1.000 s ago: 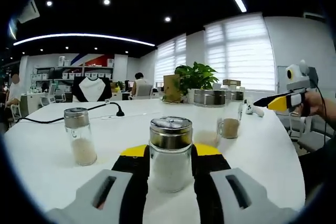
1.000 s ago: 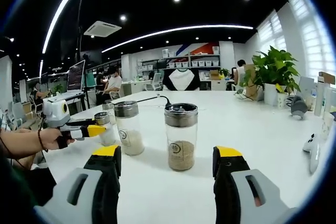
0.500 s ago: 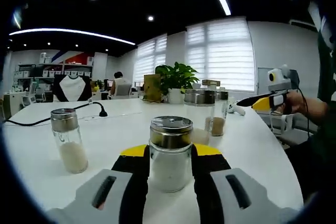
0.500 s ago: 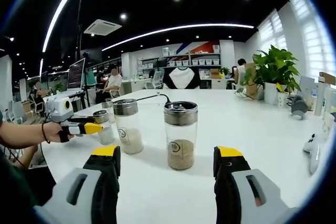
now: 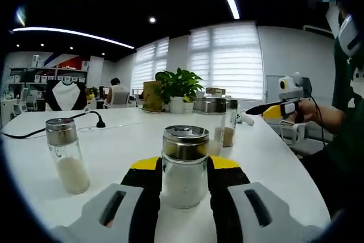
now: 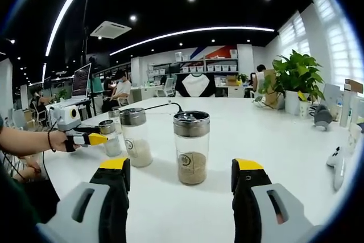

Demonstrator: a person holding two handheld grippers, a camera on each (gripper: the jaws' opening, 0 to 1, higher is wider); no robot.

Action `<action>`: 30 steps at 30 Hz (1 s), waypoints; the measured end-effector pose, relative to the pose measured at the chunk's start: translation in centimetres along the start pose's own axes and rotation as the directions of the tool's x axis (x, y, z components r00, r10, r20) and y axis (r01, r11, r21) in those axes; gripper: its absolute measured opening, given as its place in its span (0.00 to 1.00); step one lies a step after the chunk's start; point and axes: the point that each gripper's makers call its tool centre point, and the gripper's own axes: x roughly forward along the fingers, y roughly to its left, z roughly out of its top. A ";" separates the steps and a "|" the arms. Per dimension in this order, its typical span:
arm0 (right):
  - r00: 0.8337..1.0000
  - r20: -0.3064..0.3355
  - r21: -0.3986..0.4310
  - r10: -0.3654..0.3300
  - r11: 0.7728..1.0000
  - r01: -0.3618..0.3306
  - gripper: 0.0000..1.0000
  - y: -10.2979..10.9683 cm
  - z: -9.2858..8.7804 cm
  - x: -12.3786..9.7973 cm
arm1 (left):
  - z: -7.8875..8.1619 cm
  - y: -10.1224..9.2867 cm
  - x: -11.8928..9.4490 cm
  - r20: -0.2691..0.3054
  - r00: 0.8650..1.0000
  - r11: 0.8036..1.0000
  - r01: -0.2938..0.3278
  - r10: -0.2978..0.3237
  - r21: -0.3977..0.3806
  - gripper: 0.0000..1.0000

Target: Rotate the seasoning bottle until the label or dispensing opening points toward the visible target arrow and the bottle remains upright within the marked orientation range

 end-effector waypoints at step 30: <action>1.000 -0.013 0.019 -0.022 1.000 0.022 0.74 -1.0 -0.9 0.1 | -1.8 0.8 -2.4 -0.088 0.978 0.982 -0.187 0.186 0.006 0.56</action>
